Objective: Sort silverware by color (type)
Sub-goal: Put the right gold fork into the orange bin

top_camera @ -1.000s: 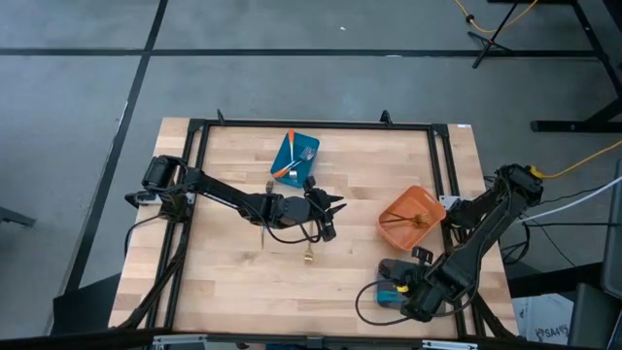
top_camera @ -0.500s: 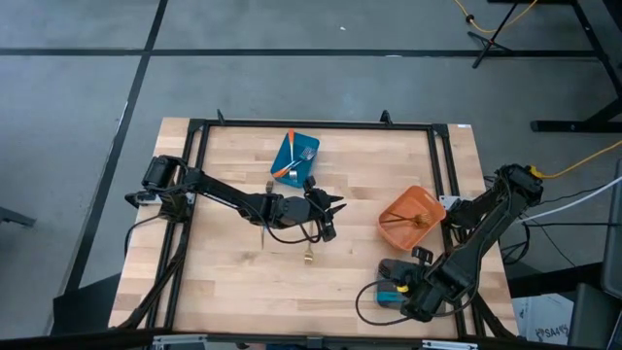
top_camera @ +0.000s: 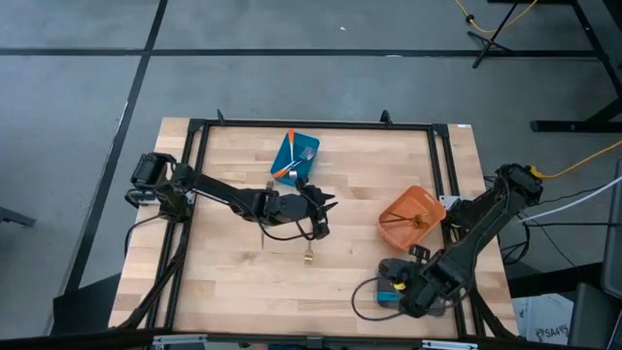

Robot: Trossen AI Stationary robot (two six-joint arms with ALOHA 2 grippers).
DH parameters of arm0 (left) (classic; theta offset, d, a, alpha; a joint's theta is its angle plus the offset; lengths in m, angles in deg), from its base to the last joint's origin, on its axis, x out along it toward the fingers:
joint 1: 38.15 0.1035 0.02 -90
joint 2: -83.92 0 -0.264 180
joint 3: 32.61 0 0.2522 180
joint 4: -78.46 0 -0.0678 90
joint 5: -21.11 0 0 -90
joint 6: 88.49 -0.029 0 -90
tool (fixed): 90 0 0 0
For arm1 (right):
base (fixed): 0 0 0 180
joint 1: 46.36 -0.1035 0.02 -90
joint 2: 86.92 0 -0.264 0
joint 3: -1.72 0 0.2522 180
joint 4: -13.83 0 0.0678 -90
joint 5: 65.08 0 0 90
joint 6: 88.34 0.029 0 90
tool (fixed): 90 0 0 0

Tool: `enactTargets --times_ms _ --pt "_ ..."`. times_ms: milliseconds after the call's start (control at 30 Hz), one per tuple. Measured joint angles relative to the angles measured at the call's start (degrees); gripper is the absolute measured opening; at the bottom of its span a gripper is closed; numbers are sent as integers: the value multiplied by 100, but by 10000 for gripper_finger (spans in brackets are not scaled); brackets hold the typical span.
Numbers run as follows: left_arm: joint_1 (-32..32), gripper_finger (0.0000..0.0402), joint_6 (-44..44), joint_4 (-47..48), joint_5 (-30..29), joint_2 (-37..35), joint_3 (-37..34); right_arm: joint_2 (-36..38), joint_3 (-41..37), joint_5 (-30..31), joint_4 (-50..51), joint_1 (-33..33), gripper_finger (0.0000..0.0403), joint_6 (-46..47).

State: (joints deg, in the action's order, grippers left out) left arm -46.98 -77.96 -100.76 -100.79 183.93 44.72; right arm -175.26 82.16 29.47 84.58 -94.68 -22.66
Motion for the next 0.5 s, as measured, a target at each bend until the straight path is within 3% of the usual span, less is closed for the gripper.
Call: enactTargets --times_ms 500 --pt "-184 84 403 2553 0 -1330 2 4 2 -1819 49 1159 83 -1171"
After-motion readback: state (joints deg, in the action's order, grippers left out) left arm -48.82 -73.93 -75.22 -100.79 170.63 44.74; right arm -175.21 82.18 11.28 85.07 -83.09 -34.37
